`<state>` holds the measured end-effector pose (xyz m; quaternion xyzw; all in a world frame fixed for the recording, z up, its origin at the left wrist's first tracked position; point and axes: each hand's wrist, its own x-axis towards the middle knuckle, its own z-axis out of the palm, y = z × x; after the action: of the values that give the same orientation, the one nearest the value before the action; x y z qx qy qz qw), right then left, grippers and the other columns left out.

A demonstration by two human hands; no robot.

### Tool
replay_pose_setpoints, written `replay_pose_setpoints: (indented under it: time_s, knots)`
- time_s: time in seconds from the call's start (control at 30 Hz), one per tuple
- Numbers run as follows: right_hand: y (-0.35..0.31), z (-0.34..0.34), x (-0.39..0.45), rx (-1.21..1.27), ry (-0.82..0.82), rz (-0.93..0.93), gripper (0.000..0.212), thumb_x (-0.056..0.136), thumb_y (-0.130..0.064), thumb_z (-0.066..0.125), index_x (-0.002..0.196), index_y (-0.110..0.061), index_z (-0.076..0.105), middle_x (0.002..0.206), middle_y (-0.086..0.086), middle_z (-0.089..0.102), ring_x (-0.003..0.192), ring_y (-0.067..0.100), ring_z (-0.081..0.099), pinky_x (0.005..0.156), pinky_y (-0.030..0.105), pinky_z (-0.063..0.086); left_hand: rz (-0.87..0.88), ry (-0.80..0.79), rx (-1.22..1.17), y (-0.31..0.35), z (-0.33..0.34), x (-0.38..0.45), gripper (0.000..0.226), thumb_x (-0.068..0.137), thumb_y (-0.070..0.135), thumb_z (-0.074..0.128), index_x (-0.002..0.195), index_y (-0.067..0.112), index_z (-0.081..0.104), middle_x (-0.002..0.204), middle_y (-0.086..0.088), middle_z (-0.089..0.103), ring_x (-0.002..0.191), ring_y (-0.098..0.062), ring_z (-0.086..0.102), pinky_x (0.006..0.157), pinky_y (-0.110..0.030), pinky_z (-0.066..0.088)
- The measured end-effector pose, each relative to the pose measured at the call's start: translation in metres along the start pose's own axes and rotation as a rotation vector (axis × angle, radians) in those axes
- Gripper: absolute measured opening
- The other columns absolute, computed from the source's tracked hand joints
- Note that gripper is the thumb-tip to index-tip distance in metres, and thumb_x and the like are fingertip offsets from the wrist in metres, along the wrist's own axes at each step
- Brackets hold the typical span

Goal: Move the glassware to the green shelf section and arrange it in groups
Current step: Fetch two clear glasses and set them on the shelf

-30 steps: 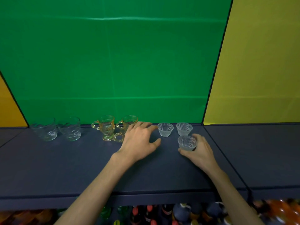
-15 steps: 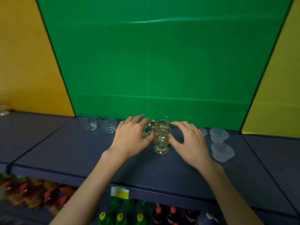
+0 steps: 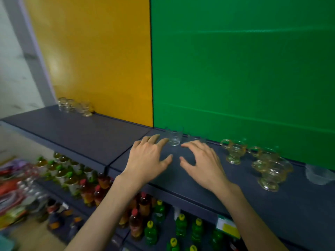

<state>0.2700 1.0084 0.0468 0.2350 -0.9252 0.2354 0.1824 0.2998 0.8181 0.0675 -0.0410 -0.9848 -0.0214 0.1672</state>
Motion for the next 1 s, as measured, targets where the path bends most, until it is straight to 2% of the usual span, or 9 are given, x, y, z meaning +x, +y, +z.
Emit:
replay_pose_setpoints:
  time_s: [0.3,0.53,0.77,1.0]
  knots:
    - [-0.148,0.109,0.084,-0.025,-0.064,-0.118,0.045,0.095,-0.046,0.055,0.137,-0.029,0.053,0.137,-0.008,0.053,0.125,0.017,0.048,0.102,0.037,0.036,-0.106,-0.013,0.037,-0.192,-0.012,-0.032,0.069,0.098,0.065,0.038,0.160,0.035,0.027,0.166,-0.001,0.030,0.151,-0.024,0.030,0.117,-0.042,0.029]
    - [-0.239,0.176,0.148,-0.025,-0.087,-0.168,0.045,0.096,-0.047,0.054,0.136,-0.028,0.053,0.137,-0.007,0.052,0.125,0.018,0.048,0.102,0.038,0.037,-0.216,-0.013,0.064,-0.318,-0.022,-0.048,0.069,0.098,0.066,0.039,0.159,0.035,0.027,0.166,-0.001,0.031,0.150,-0.026,0.031,0.117,-0.045,0.030]
    - [-0.294,0.242,0.203,-0.016,-0.134,-0.163,0.046,0.094,-0.047,0.055,0.136,-0.028,0.053,0.138,-0.005,0.053,0.125,0.020,0.049,0.102,0.039,0.039,-0.303,-0.021,0.067,-0.419,-0.009,-0.043,0.071,0.097,0.066,0.038,0.159,0.035,0.027,0.165,-0.002,0.032,0.149,-0.027,0.033,0.116,-0.044,0.034]
    - [-0.342,0.321,0.271,0.019,-0.138,-0.160,0.045,0.094,-0.046,0.056,0.135,-0.028,0.053,0.137,-0.005,0.053,0.124,0.020,0.050,0.101,0.040,0.040,-0.314,-0.037,0.078,-0.521,0.020,-0.013,0.070,0.097,0.065,0.040,0.159,0.034,0.028,0.164,-0.002,0.034,0.148,-0.026,0.035,0.115,-0.043,0.034]
